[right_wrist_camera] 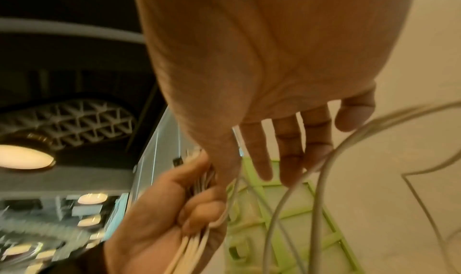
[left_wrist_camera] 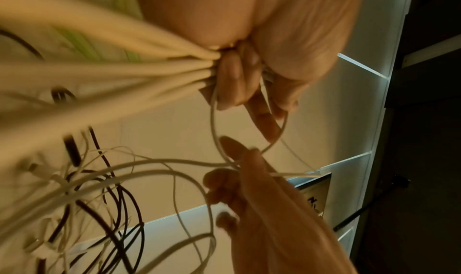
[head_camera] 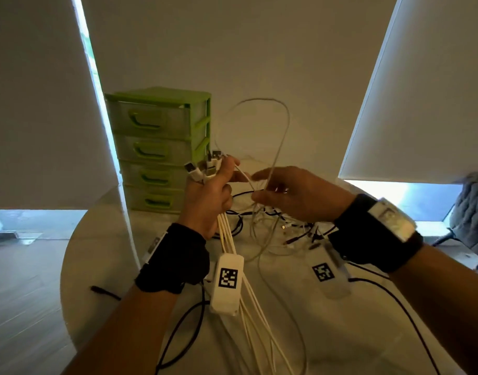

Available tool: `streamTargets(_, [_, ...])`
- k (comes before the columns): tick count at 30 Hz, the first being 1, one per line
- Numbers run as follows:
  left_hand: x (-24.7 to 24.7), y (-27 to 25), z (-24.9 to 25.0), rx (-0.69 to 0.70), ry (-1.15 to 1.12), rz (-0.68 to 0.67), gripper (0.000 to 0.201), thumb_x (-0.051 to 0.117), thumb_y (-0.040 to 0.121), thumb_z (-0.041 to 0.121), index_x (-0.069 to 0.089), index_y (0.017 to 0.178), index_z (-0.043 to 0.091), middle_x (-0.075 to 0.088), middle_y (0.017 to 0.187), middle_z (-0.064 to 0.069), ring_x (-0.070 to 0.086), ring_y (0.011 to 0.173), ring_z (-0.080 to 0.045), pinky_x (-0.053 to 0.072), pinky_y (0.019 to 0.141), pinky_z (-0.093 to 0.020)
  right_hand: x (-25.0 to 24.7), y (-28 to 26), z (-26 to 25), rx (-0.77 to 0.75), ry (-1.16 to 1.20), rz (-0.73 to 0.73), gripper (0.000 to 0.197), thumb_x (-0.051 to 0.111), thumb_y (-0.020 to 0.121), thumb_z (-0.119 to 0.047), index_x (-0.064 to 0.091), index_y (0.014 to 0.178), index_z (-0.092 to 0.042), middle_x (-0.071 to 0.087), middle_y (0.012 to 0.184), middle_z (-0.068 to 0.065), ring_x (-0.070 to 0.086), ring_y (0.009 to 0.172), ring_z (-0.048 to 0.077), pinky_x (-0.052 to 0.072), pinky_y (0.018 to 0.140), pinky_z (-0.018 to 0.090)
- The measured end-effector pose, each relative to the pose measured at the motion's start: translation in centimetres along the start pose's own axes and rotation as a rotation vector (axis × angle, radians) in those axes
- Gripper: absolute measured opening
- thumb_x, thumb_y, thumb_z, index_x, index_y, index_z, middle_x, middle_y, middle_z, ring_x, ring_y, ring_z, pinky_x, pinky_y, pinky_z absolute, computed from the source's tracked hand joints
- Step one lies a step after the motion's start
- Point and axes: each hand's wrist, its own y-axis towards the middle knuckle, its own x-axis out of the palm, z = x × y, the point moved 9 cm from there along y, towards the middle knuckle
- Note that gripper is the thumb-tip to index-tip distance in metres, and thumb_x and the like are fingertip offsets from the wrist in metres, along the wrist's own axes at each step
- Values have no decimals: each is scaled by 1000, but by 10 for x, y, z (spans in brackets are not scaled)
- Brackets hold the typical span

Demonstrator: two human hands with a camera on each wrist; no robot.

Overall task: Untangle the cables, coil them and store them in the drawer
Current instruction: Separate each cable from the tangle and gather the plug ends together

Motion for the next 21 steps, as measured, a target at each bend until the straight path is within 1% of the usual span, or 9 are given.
streamTargets(3, [4, -1, -1, 14, 28, -58, 17, 52, 97, 22, 67, 91, 16, 69, 76, -7, 22, 34, -1, 20, 34, -14, 2, 8, -15, -56, 42, 11, 17, 59, 94, -30, 69, 88, -17, 60, 68, -8, 52, 59, 3, 43, 61, 22])
streamTargets(5, [6, 0, -7, -34, 67, -88, 17, 52, 97, 17, 69, 95, 19, 62, 63, 2, 22, 35, 0, 20, 34, -14, -13, 6, -20, -106, 143, 91, 19, 62, 93, -26, 71, 82, -13, 63, 66, -6, 55, 58, 4, 45, 59, 19])
streamTargets(8, [11, -3, -26, -190, 134, -177, 30, 52, 93, 1, 66, 74, 20, 34, 48, 9, 20, 34, 0, 18, 33, -14, -25, 3, -28, -198, 227, 126, 11, 66, 90, -19, 71, 81, -18, 68, 70, -4, 62, 64, 7, 49, 63, 17])
streamTargets(11, [20, -9, -33, -308, 95, -302, 25, 47, 93, -4, 55, 76, 12, 44, 46, 9, 20, 31, 1, 15, 31, -13, -24, 2, -25, -223, 203, 184, 9, 67, 88, -16, 70, 79, -16, 66, 69, -6, 59, 64, 5, 48, 66, 17])
streamTargets(13, [19, -10, -30, -311, 100, -321, 20, 46, 94, -2, 59, 82, 8, 61, 56, 1, 21, 31, 1, 16, 32, -13, -26, 1, -20, -218, 242, 236, 8, 66, 89, -15, 72, 89, -10, 69, 78, -4, 62, 71, 4, 47, 69, 14])
streamTargets(15, [12, -5, -29, -258, 170, -264, 21, 50, 94, 1, 64, 80, 9, 63, 58, 0, 24, 32, 0, 19, 32, -12, -22, -1, -15, -186, 260, 199, 23, 63, 91, -20, 66, 112, -13, 71, 96, -6, 65, 85, 2, 48, 77, 13])
streamTargets(18, [-2, 3, -31, -237, 172, -145, 24, 52, 96, 5, 66, 77, 12, 63, 58, 2, 23, 32, 0, 19, 32, -13, 2, -7, -8, -94, 200, -20, 58, 59, 93, -29, 35, 145, -23, 58, 130, -11, 62, 105, 7, 49, 90, 20])
streamTargets(20, [-5, 7, -28, -239, 96, -130, 22, 48, 98, 7, 65, 86, 9, 69, 68, 0, 22, 31, 1, 18, 31, -13, 25, -15, 7, -6, 70, -144, 62, 56, 95, -34, 26, 149, -29, 52, 128, -13, 59, 102, 8, 48, 89, 23])
streamTargets(21, [-6, 8, -25, -236, 49, -134, 22, 45, 98, 7, 64, 88, 8, 70, 70, 0, 22, 30, 2, 19, 31, -12, 36, -18, 16, 8, -7, -203, 54, 52, 96, -35, 33, 146, -29, 53, 119, -15, 58, 97, 7, 47, 87, 24])
